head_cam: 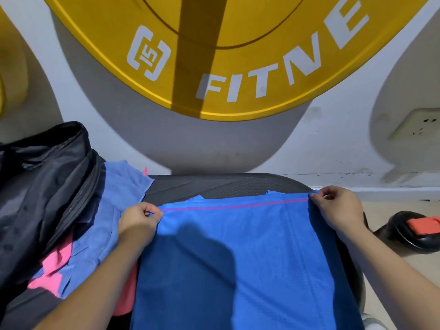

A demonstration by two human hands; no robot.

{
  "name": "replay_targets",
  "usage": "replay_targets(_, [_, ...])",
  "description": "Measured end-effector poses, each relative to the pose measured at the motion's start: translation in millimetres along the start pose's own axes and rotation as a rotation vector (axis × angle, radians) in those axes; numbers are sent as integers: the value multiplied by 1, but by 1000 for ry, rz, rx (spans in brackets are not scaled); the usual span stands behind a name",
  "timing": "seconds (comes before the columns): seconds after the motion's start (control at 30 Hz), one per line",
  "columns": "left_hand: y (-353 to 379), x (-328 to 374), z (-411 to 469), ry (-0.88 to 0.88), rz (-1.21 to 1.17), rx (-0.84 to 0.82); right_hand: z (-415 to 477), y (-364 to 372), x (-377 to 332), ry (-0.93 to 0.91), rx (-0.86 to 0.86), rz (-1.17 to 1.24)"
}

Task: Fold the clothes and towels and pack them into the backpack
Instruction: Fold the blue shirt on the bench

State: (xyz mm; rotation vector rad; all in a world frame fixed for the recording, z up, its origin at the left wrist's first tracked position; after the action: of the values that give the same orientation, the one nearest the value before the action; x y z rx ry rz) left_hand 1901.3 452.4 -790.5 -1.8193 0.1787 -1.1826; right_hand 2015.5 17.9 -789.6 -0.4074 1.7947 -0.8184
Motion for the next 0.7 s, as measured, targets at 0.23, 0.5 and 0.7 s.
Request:
replay_targets(0.23, [-5,2,6,60,-198,1,7,-6,12,69,-28,329])
replay_targets(0.5, [-1,13,-4,255,107,144,6,-5,0,-82,-19,-93])
replay_targets(0.7, [46,34,-66,632,553,-40,-78,34,-22,-640,-99,-609])
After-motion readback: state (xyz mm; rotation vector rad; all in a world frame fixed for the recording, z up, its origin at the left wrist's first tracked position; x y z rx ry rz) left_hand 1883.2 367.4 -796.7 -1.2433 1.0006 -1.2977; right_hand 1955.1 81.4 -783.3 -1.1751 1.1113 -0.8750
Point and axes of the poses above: each hand's wrist, its own z-axis towards the middle knuckle, its own y-axis out of the palm, x = y × z, the point moved 6 cm from there along z, towards the middle knuckle, and after that the axes turned 3 degrees about y, right-handed, at the moved point
